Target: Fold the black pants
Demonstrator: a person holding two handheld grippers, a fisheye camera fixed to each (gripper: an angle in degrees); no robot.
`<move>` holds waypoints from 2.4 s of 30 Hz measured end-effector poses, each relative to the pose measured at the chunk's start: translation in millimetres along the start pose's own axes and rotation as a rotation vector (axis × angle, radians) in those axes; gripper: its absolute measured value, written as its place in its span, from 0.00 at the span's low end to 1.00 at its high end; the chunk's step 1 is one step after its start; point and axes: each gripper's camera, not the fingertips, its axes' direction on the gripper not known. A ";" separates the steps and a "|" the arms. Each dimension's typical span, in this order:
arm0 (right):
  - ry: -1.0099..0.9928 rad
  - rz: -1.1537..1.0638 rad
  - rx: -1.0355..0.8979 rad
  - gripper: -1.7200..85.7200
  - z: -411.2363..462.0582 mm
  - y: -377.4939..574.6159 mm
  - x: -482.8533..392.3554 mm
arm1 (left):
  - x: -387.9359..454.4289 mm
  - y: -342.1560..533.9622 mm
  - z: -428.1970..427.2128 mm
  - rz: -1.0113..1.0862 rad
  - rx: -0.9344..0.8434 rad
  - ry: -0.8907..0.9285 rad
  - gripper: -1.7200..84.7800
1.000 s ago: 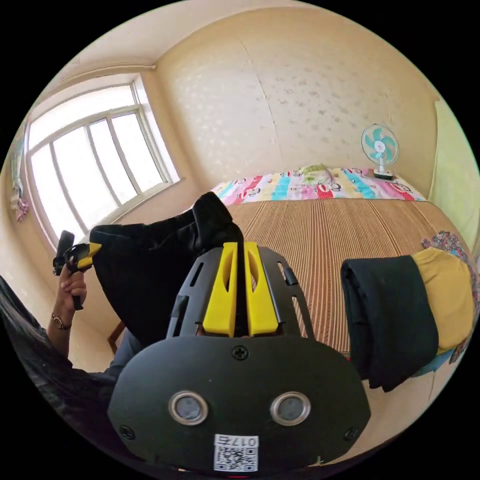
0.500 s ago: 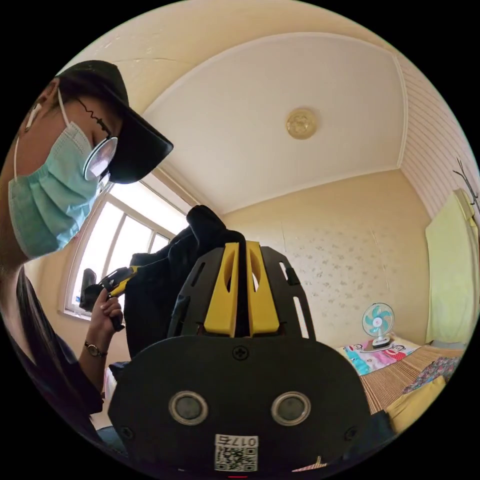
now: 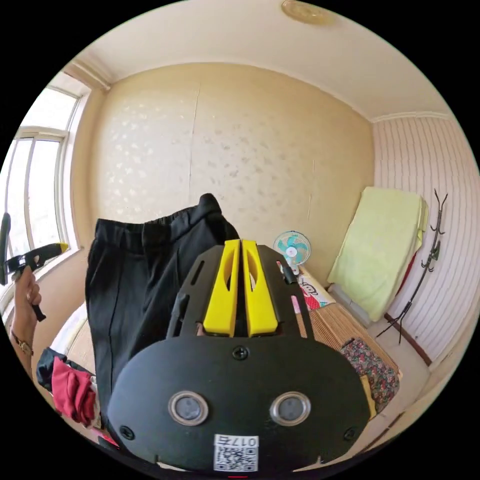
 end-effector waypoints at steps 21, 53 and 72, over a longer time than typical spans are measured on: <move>-0.355 0.201 -0.940 0.14 -13.1 504.7 200.8 | -7.0 520.4 175.4 0.028 -0.786 0.525 0.17; -1.276 -0.211 -0.832 0.07 -132.9 371.0 218.7 | 56.7 491.2 196.4 -0.123 -1.065 0.755 0.09; -0.271 0.245 -1.051 0.07 325.7 275.9 128.1 | 18.7 476.2 116.8 -0.166 -0.786 0.803 0.02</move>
